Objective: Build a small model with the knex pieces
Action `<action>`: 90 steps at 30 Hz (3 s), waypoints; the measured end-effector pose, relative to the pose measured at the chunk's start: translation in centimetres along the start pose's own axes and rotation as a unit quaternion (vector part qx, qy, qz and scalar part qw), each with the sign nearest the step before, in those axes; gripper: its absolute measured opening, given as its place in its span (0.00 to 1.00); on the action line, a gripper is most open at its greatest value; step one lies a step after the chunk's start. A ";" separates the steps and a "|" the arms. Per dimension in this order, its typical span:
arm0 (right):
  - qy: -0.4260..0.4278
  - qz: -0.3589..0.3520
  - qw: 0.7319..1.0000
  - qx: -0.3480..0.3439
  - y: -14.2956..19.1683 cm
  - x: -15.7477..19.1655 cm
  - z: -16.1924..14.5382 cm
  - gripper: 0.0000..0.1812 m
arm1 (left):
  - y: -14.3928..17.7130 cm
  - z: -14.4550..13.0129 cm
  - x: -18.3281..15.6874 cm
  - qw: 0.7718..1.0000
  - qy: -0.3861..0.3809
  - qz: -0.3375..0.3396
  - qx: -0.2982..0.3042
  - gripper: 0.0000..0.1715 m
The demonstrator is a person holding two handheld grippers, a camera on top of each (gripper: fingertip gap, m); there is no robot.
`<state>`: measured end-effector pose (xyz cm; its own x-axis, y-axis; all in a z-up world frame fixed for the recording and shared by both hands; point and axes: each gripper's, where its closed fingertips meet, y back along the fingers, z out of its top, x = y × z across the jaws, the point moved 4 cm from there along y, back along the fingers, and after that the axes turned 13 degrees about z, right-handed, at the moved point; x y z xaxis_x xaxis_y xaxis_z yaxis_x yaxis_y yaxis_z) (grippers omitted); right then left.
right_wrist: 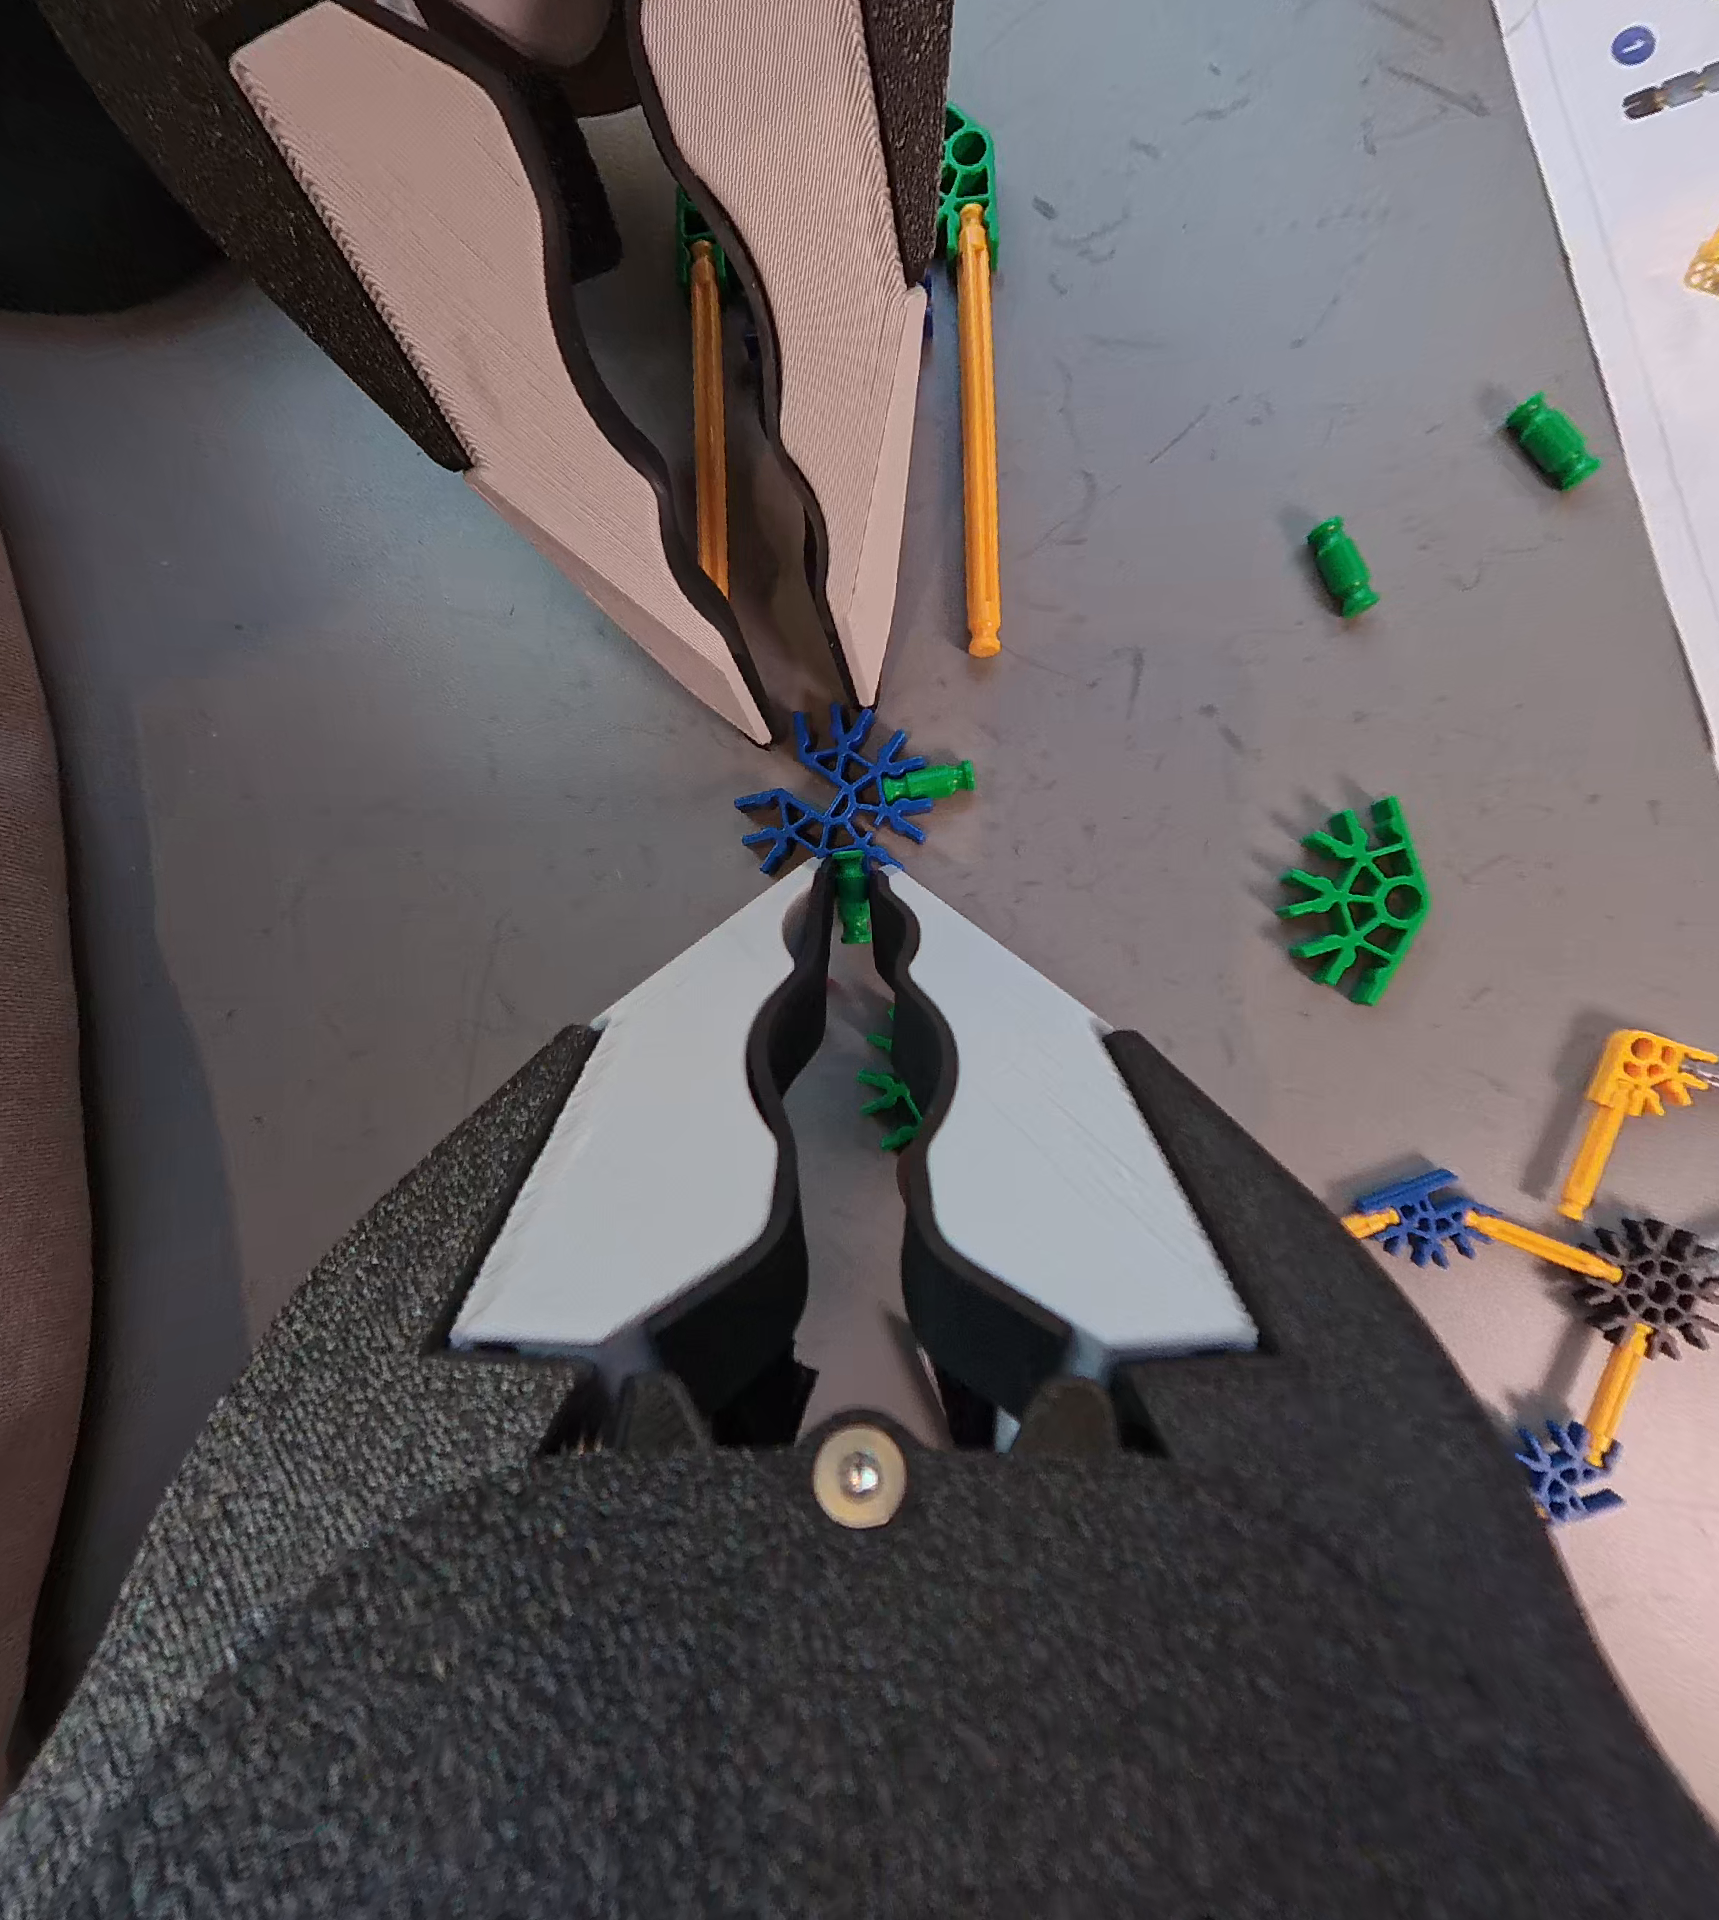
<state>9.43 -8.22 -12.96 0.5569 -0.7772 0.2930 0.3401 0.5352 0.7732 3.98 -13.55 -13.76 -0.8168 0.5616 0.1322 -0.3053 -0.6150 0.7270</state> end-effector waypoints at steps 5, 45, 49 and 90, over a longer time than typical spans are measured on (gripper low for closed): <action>0.001 0.006 1.000 -0.004 0.1 0.1 0.1 0.03 | 0.0 0.0 0.0 1.000 -0.001 0.001 0.000 0.09; 0.016 -0.027 0.999 -0.017 2.2 -0.4 0.2 0.05 | -0.1 0.0 -0.1 1.000 -0.016 0.011 -0.008 0.06; 0.018 -0.029 0.999 0.004 1.6 0.0 -1.1 0.07 | -0.1 0.0 0.2 0.999 -0.025 0.017 -0.015 0.08; -0.043 -0.082 0.996 0.014 1.5 -1.6 -2.0 0.12 | 0.0 0.0 -0.4 0.998 -0.054 -0.011 -0.037 0.20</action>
<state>10.56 -5.54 -13.34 0.4288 -0.8790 0.2084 0.3992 0.3913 0.8292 4.31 -13.80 -13.79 -0.7537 0.6288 0.1912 -0.3606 -0.6389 0.6795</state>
